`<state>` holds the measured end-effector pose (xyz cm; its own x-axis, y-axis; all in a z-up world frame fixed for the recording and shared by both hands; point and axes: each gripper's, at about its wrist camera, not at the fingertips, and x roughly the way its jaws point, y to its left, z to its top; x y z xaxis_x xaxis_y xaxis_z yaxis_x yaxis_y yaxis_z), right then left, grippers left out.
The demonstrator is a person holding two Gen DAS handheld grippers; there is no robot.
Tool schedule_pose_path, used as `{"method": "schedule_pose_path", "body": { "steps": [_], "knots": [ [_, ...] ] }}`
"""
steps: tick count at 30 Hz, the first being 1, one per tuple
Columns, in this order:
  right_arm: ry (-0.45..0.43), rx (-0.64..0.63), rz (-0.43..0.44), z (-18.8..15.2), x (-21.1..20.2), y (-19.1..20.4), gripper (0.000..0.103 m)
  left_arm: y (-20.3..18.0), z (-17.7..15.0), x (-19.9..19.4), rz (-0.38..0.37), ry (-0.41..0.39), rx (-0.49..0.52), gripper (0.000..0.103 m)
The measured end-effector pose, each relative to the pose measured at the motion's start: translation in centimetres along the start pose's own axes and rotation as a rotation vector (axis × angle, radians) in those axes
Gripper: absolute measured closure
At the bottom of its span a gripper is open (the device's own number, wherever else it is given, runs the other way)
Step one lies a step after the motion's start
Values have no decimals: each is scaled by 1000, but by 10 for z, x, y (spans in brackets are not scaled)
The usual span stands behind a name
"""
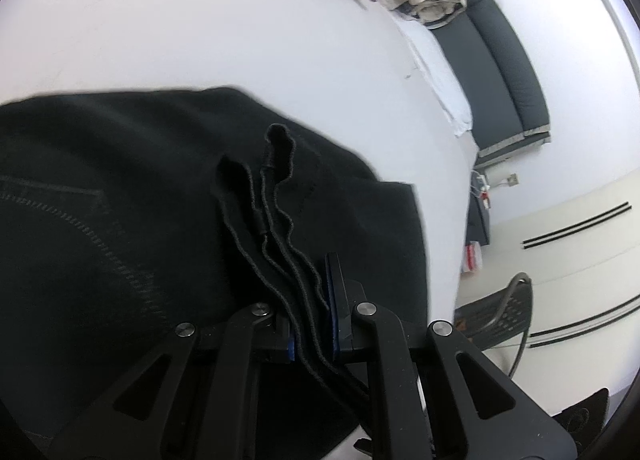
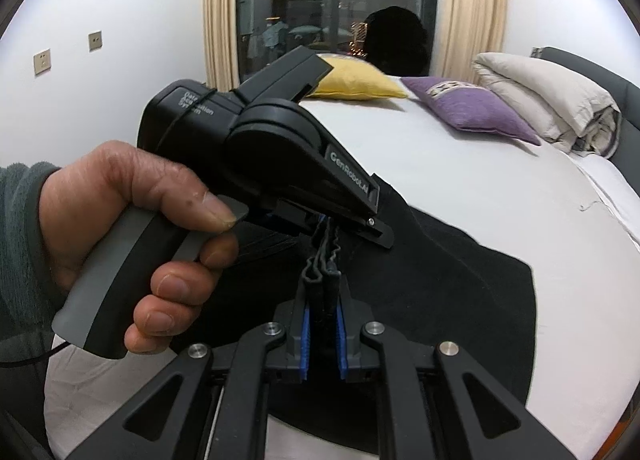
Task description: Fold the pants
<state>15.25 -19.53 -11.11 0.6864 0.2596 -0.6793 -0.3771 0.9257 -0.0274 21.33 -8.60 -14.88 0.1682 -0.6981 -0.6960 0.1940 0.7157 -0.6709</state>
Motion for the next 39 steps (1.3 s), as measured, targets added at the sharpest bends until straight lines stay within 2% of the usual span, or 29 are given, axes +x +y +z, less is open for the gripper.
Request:
{"method": "schedule_pose_path", "body": {
  "steps": [3,7,10,11,14,17,19,21,23,25,27,29,30,31,33,34,35,38,39],
  "knots": [
    [29,19,18,-3,14,-2,91,20,-3,2,19,5,-12,94],
    [58,29,37,-6,28,-4,91,28,-3,6,38,6,4,93],
    [134,35,87,-18,42,-4,82,31,-3,8,37,20,4,93],
    [153,54,116,-20,43,-7,76,33,-4,6,43,22,5,93],
    [153,111,224,-27,26,-21,60,26,-1,-5,99,10,34,88],
    [128,194,294,-29,2,-51,60,19,-2,-26,218,-43,73,87],
    [92,264,283,-26,-9,-85,60,14,-2,-45,238,-103,81,87],
    [62,365,260,-21,-11,-130,60,-1,-4,-52,228,-131,125,87],
    [25,466,258,-14,-8,-171,60,-25,-8,-44,186,-128,197,87],
    [-7,566,332,-4,7,-210,60,-45,-13,-25,127,-105,256,87],
    [0,662,389,0,28,-238,60,-57,-20,-2,109,-80,278,87],
    [33,736,445,-2,59,-262,60,-53,-28,29,127,-26,266,87],
    [80,776,391,-8,81,-276,60,-47,-32,40,143,1,249,87],
    [107,788,355,-15,90,-281,60,-38,-37,48,129,7,233,87],
    [111,818,382,-26,112,-297,72,-29,-42,46,84,-24,219,87],
    [104,824,361,-29,114,-307,88,-25,-42,44,59,-26,199,87],
    [111,830,341,-30,113,-309,96,-24,-42,43,50,-27,192,87],
    [120,855,322,-32,94,-313,93,-26,-45,31,79,-46,215,87],
    [98,839,358,-31,76,-307,89,-31,-46,28,74,-60,232,87]
  ]
}}
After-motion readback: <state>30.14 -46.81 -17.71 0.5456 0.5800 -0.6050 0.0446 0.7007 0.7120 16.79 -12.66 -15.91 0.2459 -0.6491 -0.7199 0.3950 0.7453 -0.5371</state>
